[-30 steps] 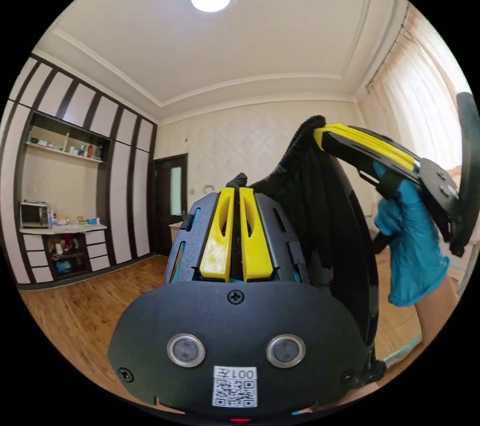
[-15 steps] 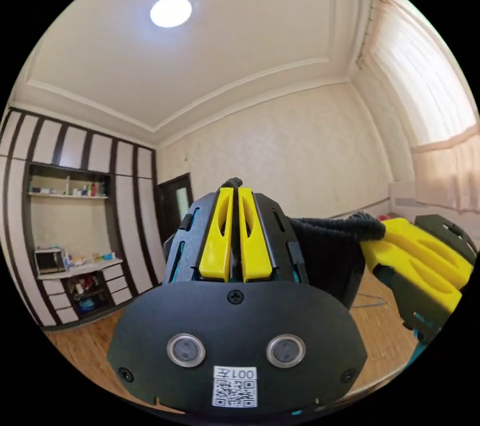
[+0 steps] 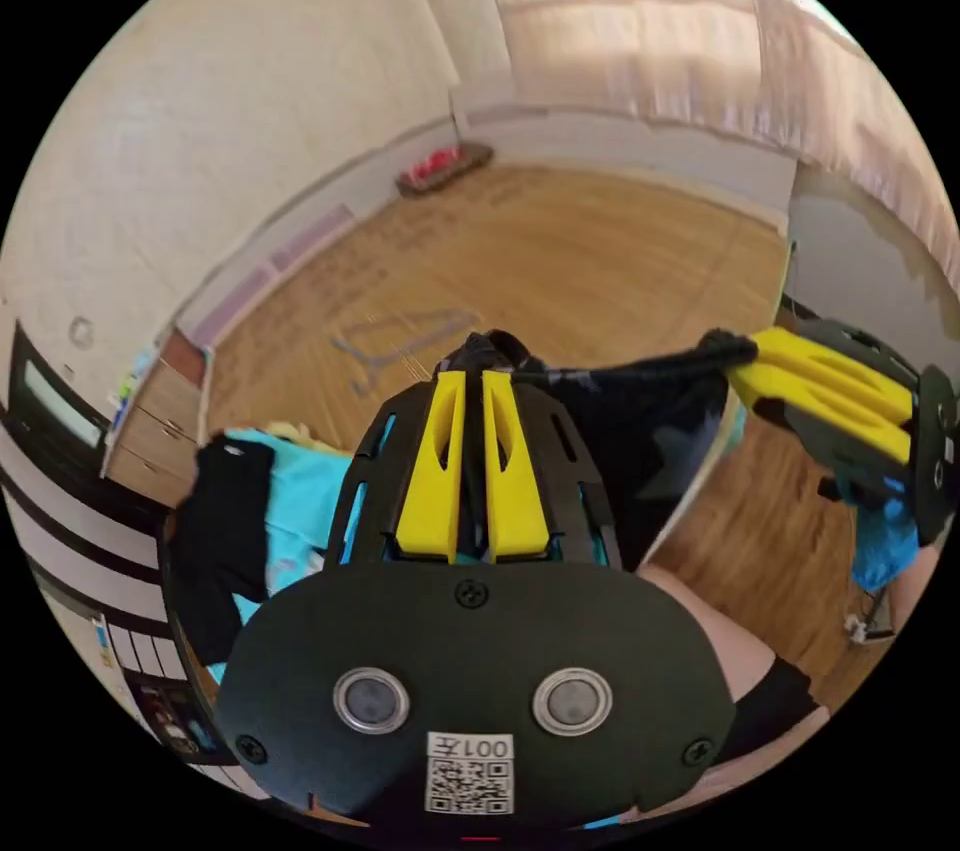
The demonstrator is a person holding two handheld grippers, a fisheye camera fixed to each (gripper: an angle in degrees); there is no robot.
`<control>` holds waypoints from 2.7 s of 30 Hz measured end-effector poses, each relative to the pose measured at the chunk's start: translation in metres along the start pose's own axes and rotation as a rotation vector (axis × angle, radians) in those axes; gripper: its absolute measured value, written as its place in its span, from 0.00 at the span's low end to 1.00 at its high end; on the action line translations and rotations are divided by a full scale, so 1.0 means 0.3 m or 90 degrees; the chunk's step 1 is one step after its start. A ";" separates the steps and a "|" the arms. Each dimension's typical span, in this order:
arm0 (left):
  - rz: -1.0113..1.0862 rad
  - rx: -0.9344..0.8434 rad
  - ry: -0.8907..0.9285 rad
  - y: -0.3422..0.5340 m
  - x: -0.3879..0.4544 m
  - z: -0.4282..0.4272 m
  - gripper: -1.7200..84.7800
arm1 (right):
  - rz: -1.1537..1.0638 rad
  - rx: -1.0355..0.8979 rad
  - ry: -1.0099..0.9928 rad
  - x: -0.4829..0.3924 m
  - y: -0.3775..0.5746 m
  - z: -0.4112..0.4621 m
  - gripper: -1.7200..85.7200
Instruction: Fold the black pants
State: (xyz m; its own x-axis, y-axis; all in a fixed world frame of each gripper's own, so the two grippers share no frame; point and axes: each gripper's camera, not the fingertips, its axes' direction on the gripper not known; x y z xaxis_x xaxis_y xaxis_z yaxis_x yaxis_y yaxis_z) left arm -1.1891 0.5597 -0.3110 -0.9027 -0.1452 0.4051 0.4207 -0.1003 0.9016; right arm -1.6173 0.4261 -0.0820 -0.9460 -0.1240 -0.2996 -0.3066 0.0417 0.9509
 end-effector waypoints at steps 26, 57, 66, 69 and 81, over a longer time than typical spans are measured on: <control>-0.348 -0.214 -0.049 1.023 -0.672 0.020 0.08 | 0.237 -0.066 -0.106 0.045 0.013 0.209 0.04; -0.431 -0.087 -0.247 1.087 -0.941 -0.272 0.00 | 0.177 0.040 -0.020 -0.126 -0.239 -0.157 0.04; -0.397 -0.202 -0.184 1.275 -0.901 -0.167 0.00 | 0.291 -0.087 -0.009 -0.111 0.126 -0.151 0.04; -0.367 -0.237 -0.170 1.272 -0.885 -0.126 0.00 | 0.309 -0.088 -0.036 -0.119 0.173 -0.199 0.04; -0.263 -0.196 -0.134 1.385 -0.874 -0.163 0.00 | 0.297 -0.120 -0.072 -0.198 0.366 -0.497 0.05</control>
State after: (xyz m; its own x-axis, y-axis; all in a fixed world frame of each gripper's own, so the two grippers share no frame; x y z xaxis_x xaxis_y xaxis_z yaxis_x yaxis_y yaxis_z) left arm -0.7731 0.5079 -0.0502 -0.9835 0.1635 0.0775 0.0067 -0.3953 0.9185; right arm -1.5790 0.2902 0.0516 -0.9862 -0.0260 0.1634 0.1653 -0.1146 0.9796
